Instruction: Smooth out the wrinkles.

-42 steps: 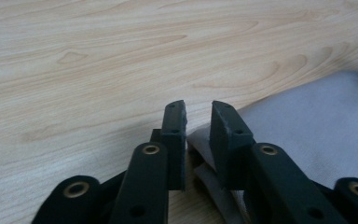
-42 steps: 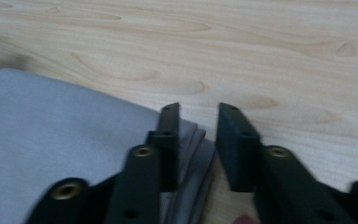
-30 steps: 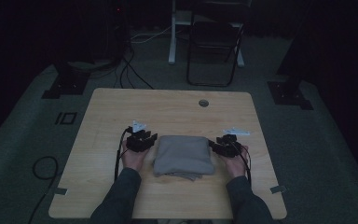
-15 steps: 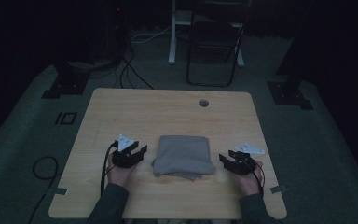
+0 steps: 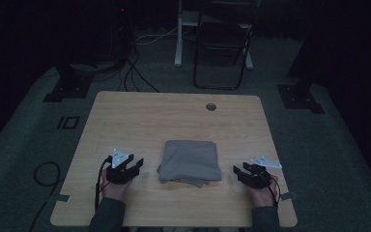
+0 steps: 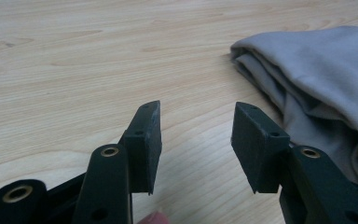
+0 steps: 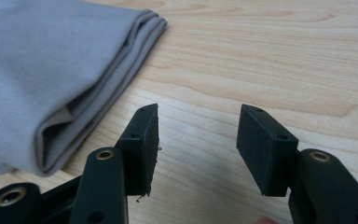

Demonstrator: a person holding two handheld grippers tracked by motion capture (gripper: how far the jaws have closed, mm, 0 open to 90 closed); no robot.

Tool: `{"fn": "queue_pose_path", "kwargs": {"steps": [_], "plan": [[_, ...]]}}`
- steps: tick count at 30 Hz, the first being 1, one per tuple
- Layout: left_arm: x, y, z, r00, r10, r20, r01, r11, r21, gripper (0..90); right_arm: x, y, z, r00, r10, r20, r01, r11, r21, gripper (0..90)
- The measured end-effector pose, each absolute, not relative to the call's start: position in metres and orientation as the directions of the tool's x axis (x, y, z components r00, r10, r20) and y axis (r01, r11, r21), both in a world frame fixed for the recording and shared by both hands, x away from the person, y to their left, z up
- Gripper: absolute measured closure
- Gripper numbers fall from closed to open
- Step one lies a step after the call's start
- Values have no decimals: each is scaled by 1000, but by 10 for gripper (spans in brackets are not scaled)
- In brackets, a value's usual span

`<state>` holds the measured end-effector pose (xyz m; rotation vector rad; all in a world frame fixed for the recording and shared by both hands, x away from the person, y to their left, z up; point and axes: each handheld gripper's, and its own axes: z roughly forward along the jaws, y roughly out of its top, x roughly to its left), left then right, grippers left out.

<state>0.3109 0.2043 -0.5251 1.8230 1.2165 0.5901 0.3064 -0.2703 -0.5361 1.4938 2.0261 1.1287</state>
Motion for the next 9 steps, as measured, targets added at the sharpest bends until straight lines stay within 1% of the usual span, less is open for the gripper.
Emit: {"fn": "queue_pose_path", "kwargs": {"steps": [9], "plan": [[312,207,-529,397,916,-55,518,-175,837,530,308,-272,-539,-361,922,139,618,125,776,480]]}}
